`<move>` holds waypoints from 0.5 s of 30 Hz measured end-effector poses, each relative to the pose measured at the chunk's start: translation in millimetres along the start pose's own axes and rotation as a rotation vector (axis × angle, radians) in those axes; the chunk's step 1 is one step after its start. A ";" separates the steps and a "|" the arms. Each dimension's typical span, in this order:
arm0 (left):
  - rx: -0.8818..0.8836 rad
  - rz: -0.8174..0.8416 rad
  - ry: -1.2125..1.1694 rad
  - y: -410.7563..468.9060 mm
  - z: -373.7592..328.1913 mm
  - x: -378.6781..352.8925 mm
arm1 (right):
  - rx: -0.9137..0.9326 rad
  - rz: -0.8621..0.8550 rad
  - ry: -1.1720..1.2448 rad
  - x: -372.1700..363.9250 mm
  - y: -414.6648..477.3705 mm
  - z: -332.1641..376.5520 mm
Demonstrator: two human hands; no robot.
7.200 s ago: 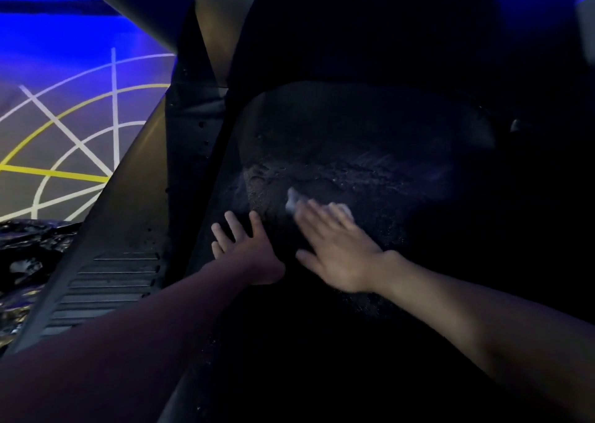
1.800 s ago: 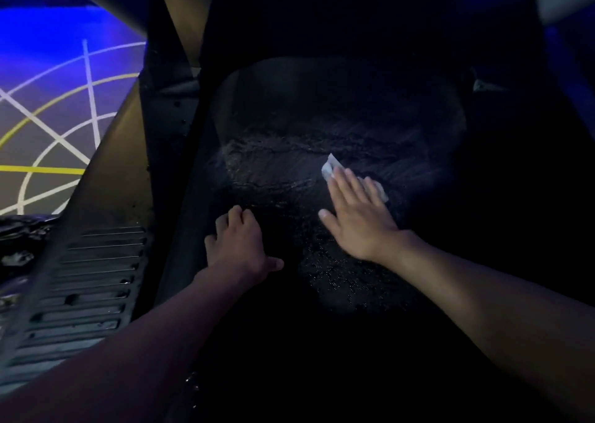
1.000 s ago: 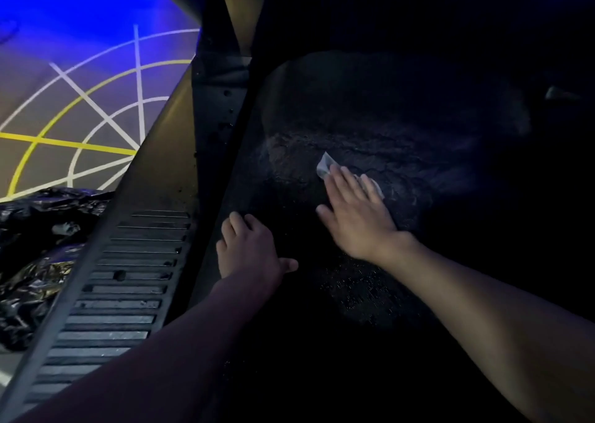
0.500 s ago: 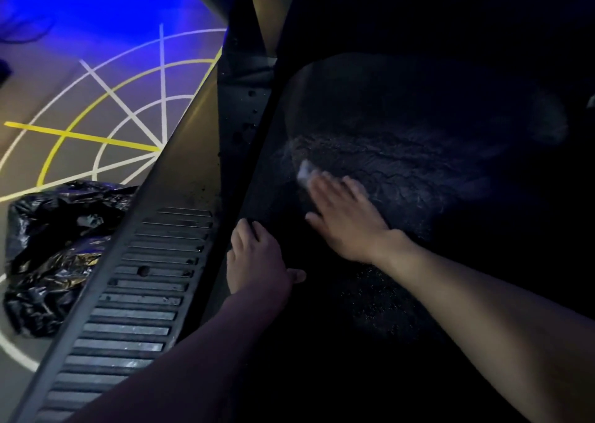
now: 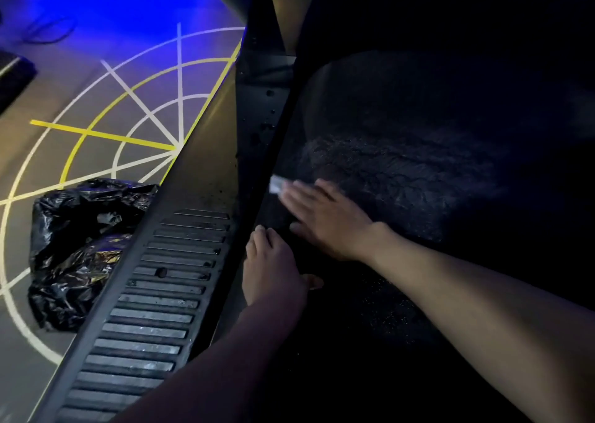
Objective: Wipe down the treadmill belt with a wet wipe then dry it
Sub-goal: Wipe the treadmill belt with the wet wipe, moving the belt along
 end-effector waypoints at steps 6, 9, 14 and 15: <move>0.060 -0.026 -0.230 -8.9 5.3 -5.0 | 0.148 0.027 -0.092 2.0 3.1 49.4; 0.087 -0.050 -0.153 -11.0 6.2 -0.5 | 0.055 -0.034 -0.060 6.1 5.0 19.5; 0.063 -0.030 -0.143 -13.9 3.6 0.6 | 0.191 0.047 -0.143 -3.6 -10.3 54.3; 0.051 -0.014 -0.131 -15.6 1.8 -1.5 | 0.235 0.044 -0.130 -1.9 -13.5 49.4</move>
Point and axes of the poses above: each hand's wrist, its own y-axis towards the middle knuckle, its own x-axis out of the back of the hand, z = x × y, the point moved 10 cm from there along y, towards the middle knuckle, and after that the axes turned 11 degrees about -y, right-handed, at the moved point
